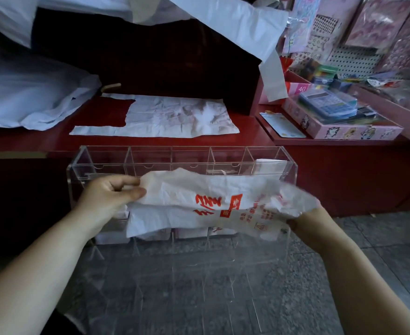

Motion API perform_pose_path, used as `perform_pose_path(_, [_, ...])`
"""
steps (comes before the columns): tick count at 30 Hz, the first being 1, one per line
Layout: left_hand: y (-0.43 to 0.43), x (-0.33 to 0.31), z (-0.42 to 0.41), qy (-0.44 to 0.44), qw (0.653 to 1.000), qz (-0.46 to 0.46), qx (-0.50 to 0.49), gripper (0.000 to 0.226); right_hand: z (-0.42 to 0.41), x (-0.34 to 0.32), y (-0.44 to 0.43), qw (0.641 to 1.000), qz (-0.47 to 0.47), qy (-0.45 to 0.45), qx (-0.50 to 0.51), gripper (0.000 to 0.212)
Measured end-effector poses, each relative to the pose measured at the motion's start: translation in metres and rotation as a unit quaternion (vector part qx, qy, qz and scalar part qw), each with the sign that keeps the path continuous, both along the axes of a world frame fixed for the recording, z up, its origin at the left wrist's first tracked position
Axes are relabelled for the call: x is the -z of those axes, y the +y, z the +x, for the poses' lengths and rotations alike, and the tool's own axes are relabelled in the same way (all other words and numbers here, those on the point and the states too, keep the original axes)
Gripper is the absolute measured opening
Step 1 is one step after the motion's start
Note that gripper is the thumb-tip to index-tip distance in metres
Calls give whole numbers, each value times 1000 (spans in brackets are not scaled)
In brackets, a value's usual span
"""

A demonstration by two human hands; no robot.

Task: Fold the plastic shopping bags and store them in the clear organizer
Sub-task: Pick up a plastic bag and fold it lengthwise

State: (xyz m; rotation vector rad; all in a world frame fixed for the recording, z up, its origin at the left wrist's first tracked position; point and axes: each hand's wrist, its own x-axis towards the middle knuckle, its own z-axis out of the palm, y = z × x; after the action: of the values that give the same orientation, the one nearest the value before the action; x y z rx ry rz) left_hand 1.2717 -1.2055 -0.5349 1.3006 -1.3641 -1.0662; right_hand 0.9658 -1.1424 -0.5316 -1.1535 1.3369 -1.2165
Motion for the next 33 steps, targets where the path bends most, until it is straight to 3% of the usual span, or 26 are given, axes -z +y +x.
perform_pose_path(2, [1, 0, 3, 16, 1000, 5, 9, 30, -2, 1, -2, 999, -7, -32, 25, 23])
perform_pose_path(7, [7, -4, 15, -15, 1000, -5, 25, 31, -10, 1, -3, 999, -15, -6, 48, 48])
perform_pose_path(11, [9, -15, 19, 59, 988, -133, -59, 29, 4, -11, 4, 999, -20, -9, -36, 41])
perform_pose_path(13, [20, -20, 8, 47, 986, -158, 7, 13, 14, -11, 4, 997, -26, -1, -75, 37])
perform_pose_path(16, [42, -14, -27, -30, 979, -79, 183, 69, 28, -12, 6, 991, -12, 33, -126, 26])
perform_pose_path(17, [49, -11, -41, -63, 971, -51, 226, 76, 33, -12, 7, 990, -13, 44, -136, 25])
perform_pose_path(19, [59, 1, -63, -120, 956, -39, 266, 66, 40, -11, 7, 990, -25, 44, -134, 21])
perform_pose_path(21, [60, 8, -75, -150, 961, -54, 226, 33, 44, -10, 5, 990, -30, 40, -128, 28])
perform_pose_path(23, [58, 10, -77, -126, 977, -39, 170, 42, 45, -10, 4, 992, -15, 23, -123, 25])
perform_pose_path(25, [57, 0, -76, -48, 989, -2, 143, 38, 40, -11, 4, 992, -6, 1, -123, 24])
perform_pose_path(27, [59, -14, -74, 59, 990, 27, 122, 23, 33, -15, 6, 991, -5, -26, -129, 39])
perform_pose_path(29, [62, -25, -70, 112, 990, 28, 78, 17, 26, -18, 9, 989, -18, -51, -136, 58])
perform_pose_path(31, [65, -31, -67, 103, 994, 1, 35, 18, 24, -20, 11, 986, -24, -72, -148, 94])
perform_pose_path(33, [68, -33, -63, 86, 996, -19, 4, 26, 26, -23, 13, 983, -30, -88, -161, 109])
